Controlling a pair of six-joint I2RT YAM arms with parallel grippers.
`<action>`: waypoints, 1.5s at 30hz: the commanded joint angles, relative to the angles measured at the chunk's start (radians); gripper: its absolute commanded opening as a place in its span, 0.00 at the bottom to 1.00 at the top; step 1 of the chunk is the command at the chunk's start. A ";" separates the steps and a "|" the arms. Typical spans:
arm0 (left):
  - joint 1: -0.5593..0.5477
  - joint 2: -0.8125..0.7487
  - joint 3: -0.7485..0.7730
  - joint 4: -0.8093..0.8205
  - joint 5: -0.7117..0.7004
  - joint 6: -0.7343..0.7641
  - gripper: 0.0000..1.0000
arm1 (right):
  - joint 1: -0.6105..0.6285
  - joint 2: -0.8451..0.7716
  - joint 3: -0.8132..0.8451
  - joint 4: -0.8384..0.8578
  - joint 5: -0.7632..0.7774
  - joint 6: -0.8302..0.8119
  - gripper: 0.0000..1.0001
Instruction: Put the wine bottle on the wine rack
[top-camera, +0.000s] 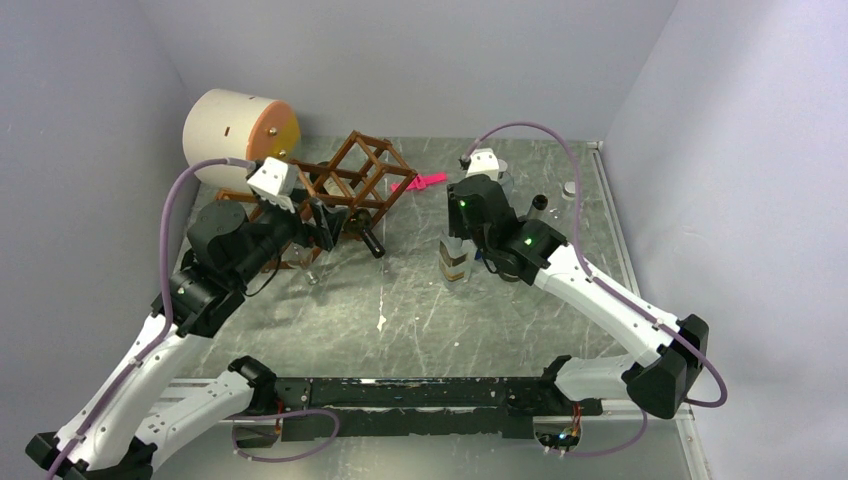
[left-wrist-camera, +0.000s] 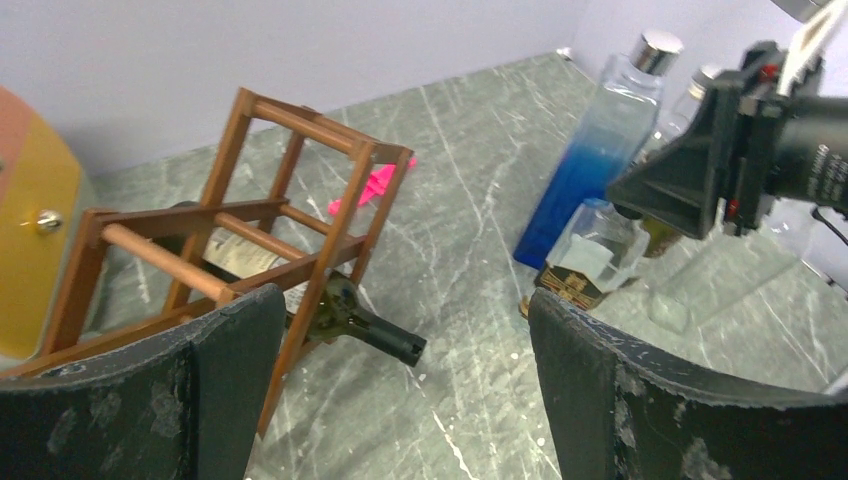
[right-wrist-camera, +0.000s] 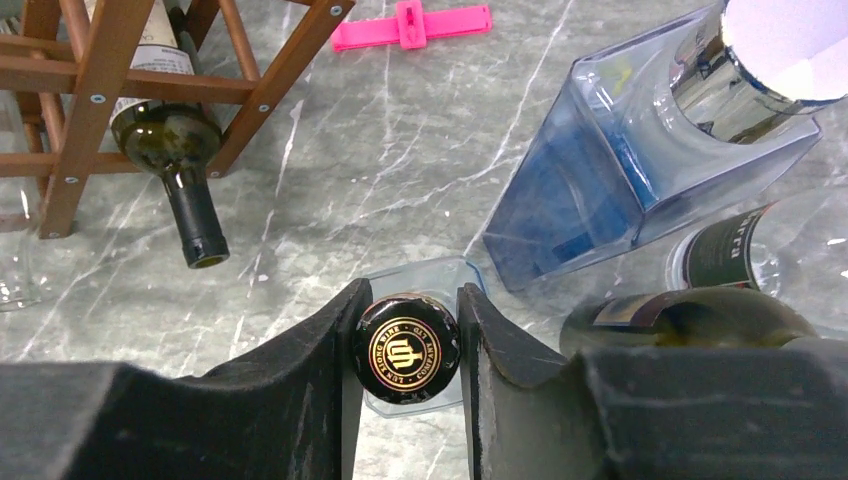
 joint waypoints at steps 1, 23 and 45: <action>-0.003 0.015 -0.031 0.065 0.151 0.025 0.95 | -0.005 0.002 -0.007 0.034 -0.041 -0.047 0.33; -0.004 0.133 -0.373 0.492 0.558 -0.002 0.95 | -0.007 -0.061 0.057 0.102 -0.516 -0.337 0.00; -0.026 0.275 -0.460 0.854 0.911 -0.005 0.95 | -0.009 -0.044 0.403 -0.081 -0.941 -0.346 0.00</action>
